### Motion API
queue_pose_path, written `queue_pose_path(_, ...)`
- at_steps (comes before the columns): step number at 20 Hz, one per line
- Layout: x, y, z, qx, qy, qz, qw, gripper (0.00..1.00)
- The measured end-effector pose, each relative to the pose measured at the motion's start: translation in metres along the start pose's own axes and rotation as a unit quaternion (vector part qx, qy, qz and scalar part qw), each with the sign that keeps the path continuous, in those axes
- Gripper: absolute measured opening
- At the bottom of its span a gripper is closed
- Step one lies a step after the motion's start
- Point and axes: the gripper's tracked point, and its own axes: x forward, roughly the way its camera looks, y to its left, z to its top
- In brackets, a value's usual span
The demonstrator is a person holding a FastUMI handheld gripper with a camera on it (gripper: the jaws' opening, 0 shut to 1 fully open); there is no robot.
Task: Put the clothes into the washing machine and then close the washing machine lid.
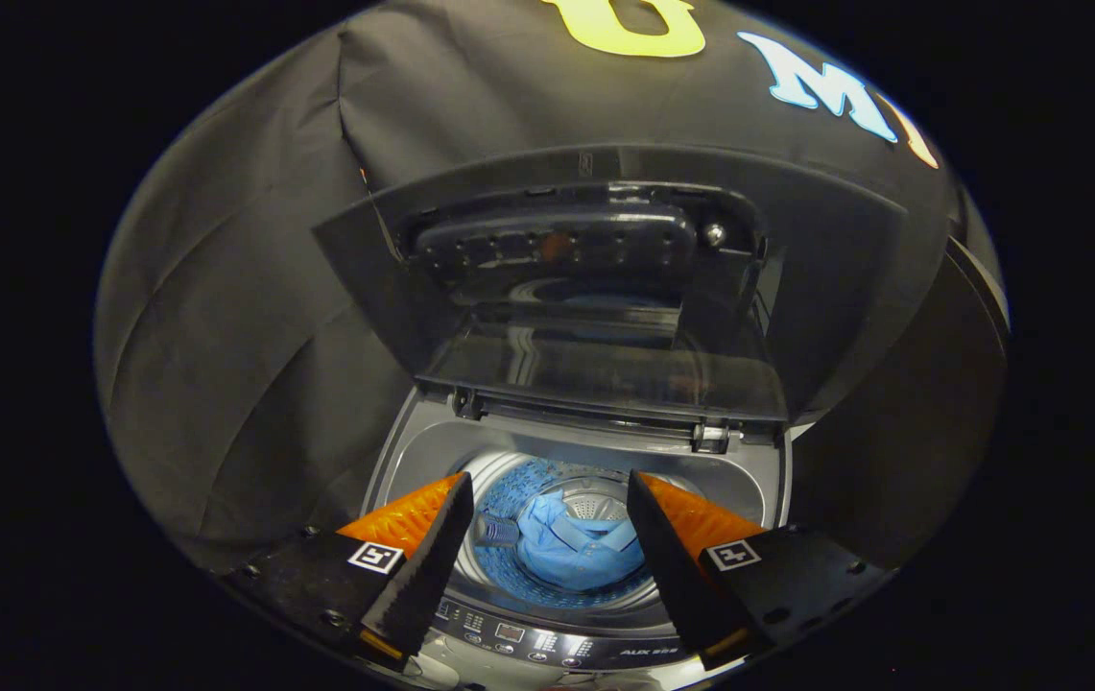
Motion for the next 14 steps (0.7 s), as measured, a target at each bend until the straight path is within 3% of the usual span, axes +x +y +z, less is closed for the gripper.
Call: queue_pose_path(14, -0.08, 0.008, 0.113, 0.013, -0.088, 0.011, 0.996, 0.99)
